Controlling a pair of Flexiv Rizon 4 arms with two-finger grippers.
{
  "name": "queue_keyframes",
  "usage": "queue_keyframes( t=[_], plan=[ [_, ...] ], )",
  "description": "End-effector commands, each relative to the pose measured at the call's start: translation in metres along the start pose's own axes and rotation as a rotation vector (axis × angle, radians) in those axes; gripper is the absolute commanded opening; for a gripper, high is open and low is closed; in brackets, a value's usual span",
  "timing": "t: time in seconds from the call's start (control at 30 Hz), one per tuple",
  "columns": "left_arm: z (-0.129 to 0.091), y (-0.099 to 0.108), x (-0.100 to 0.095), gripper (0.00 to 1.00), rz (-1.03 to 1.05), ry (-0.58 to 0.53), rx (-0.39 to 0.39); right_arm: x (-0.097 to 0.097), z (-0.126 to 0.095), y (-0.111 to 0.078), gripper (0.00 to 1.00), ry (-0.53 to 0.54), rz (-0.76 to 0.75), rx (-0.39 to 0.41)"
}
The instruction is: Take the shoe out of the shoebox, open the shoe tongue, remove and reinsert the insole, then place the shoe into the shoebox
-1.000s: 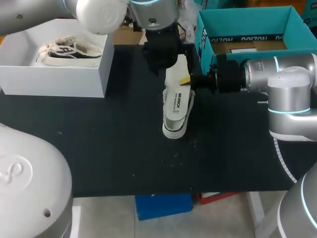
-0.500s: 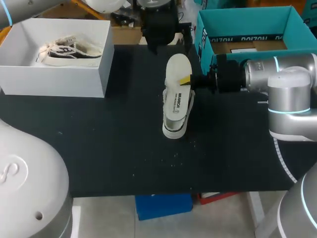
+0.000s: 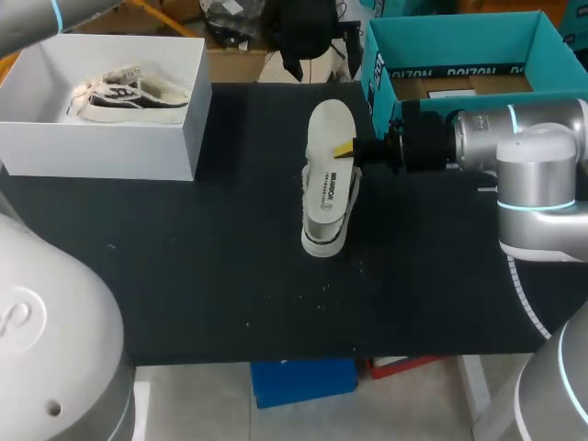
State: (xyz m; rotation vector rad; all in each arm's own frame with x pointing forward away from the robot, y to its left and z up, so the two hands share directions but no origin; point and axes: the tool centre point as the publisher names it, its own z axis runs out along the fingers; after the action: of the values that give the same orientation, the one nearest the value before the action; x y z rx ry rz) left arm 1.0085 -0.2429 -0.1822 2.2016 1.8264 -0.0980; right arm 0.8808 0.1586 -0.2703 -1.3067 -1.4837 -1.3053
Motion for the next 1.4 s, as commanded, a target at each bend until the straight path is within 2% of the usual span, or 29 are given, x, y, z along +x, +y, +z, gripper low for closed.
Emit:
queue_keyframes(
  t=[0.03, 0.13, 0.33, 0.63, 1.07, 1.3, 1.4],
  plan=[
    [0.003, 0.009, -0.002, 1.00, 0.003, 0.001, 0.012, 0.000, 0.001, 0.000, 0.00, -0.003, 0.001, -0.001],
    [0.002, 0.005, -0.004, 1.00, 0.005, 0.000, 0.008, 0.000, 0.001, 0.000, 0.00, -0.003, 0.001, -0.001],
    [-0.003, -0.020, -0.005, 1.00, -0.002, -0.004, 0.014, 0.000, 0.001, 0.000, 0.00, -0.003, 0.001, -0.001],
    [-0.014, -0.074, -0.011, 1.00, -0.015, 0.010, 0.010, 0.000, 0.001, 0.000, 0.00, -0.003, 0.001, -0.001],
    [-0.008, -0.158, -0.019, 1.00, -0.041, -0.002, 0.018, 0.000, 0.001, 0.000, 0.00, -0.003, 0.001, -0.001],
    [-0.006, -0.187, -0.020, 1.00, -0.047, -0.031, 0.016, 0.000, 0.001, 0.000, 0.00, -0.003, 0.001, -0.001],
    [-0.007, -0.195, -0.019, 1.00, -0.040, -0.082, 0.014, 0.000, 0.001, 0.000, 0.00, -0.003, 0.001, -0.001]
  ],
)
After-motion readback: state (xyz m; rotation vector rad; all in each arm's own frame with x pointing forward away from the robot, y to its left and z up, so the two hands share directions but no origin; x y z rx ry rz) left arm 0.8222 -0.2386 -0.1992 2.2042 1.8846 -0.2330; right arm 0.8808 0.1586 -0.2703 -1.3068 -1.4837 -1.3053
